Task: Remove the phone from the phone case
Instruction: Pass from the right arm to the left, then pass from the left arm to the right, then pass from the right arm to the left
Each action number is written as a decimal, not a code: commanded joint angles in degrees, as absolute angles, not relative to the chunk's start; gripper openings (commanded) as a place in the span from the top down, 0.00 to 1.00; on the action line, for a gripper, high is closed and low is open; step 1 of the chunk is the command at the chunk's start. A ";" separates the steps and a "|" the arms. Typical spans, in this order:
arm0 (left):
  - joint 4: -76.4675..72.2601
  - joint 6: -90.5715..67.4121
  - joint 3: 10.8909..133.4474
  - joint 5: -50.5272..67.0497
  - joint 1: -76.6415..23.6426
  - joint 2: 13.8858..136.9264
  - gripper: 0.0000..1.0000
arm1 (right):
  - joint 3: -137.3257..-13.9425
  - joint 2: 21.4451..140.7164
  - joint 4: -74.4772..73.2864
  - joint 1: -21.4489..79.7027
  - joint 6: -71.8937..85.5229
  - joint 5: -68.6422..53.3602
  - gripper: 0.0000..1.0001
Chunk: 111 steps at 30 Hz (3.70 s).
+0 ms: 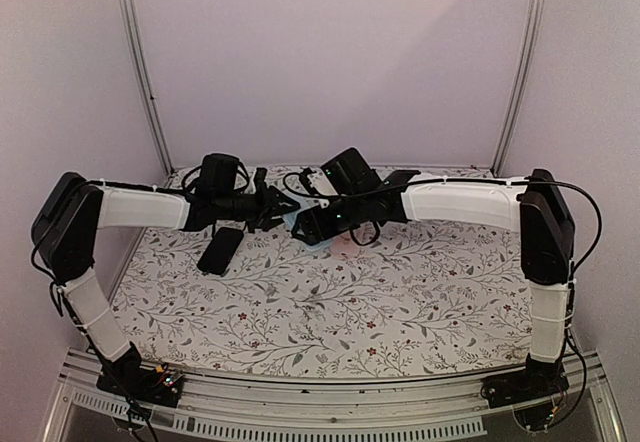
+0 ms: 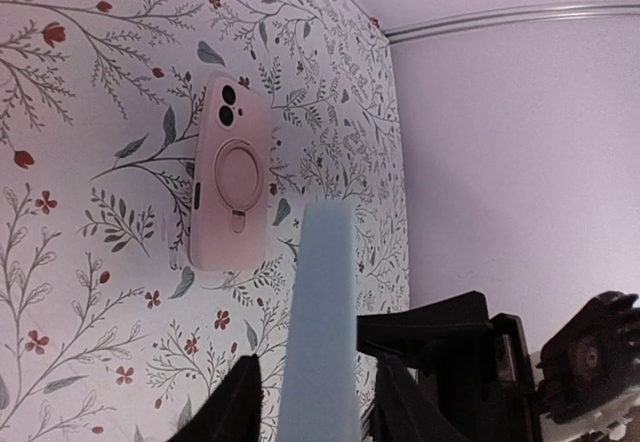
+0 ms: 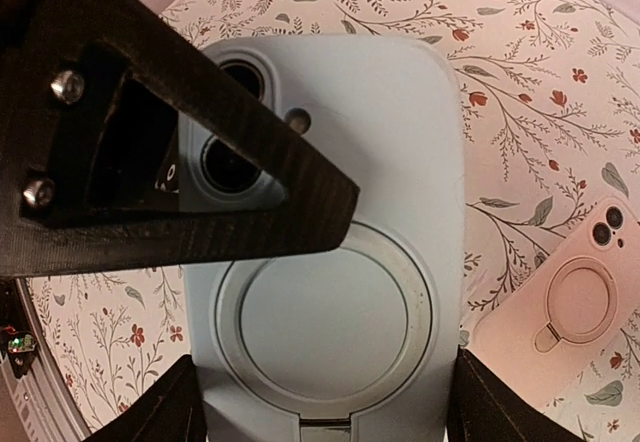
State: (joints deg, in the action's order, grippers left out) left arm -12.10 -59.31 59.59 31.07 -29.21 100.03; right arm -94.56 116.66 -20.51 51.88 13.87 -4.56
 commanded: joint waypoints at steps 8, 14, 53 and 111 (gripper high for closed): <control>-11.81 -60.54 61.43 31.24 -30.06 101.51 1.00 | -98.10 118.43 -20.62 53.62 10.80 -0.33 0.33; -11.20 -61.78 61.17 30.14 -30.12 100.97 1.00 | -98.87 118.74 -22.28 54.95 8.65 4.52 0.12; -0.71 -68.42 62.95 24.74 -27.69 95.98 1.00 | -110.09 130.73 -27.67 67.41 -6.73 48.77 0.22; -7.54 -51.39 63.67 27.40 -20.29 85.96 0.01 | -97.24 112.27 -20.02 55.20 11.19 4.58 1.00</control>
